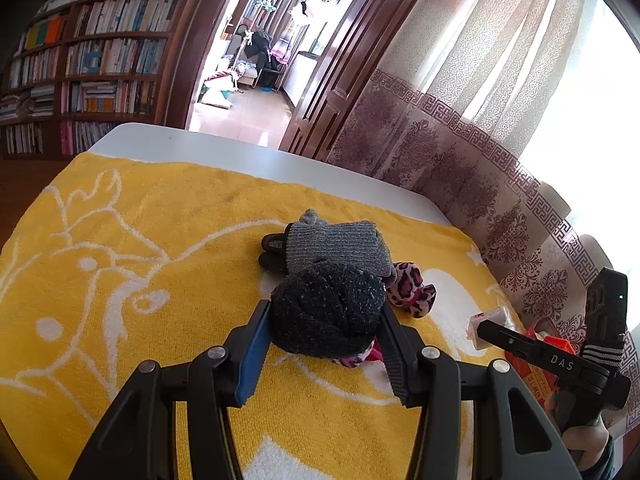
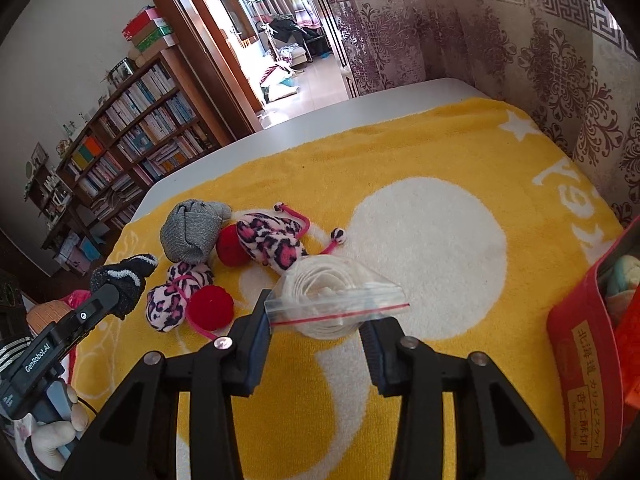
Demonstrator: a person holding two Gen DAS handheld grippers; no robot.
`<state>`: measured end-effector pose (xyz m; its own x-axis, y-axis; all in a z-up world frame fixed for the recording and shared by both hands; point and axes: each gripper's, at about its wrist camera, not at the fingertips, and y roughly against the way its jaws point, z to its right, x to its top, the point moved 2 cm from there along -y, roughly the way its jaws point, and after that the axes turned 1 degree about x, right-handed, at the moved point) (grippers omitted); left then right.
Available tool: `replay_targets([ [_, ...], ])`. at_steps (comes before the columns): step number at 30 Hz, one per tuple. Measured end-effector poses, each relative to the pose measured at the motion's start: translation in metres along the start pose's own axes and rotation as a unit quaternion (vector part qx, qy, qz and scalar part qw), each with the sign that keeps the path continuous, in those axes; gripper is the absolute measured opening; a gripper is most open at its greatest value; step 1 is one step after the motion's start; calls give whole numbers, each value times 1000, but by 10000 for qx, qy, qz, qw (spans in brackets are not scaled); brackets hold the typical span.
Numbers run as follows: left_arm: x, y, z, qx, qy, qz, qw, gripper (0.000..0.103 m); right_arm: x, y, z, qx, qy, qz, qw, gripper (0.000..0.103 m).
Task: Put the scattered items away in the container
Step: 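Carry the black ball and the zip bag to the red box with both tools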
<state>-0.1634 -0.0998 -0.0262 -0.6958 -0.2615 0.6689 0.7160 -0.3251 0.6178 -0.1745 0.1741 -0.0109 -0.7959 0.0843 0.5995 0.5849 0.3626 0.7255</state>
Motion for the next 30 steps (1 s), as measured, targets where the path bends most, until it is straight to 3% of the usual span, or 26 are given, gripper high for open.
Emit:
replay_targets([
  [11, -10, -1, 27, -130, -363, -81, 9992, 53, -15, 101, 43, -268, -174, 836, 9960, 45],
  [17, -18, -2, 44, -181, -555, -146, 9982, 53, -21, 150, 91, -714, -516, 1225, 9886, 45],
  [25, -28, -5, 64, -260, -782, -252, 9963, 53, -20, 179, 161, -1283, -1159, 1436, 9744, 45],
  [30, -34, -8, 75, -331, -916, -324, 9947, 53, -17, 171, 188, -1454, -1393, 1260, 9714, 45],
])
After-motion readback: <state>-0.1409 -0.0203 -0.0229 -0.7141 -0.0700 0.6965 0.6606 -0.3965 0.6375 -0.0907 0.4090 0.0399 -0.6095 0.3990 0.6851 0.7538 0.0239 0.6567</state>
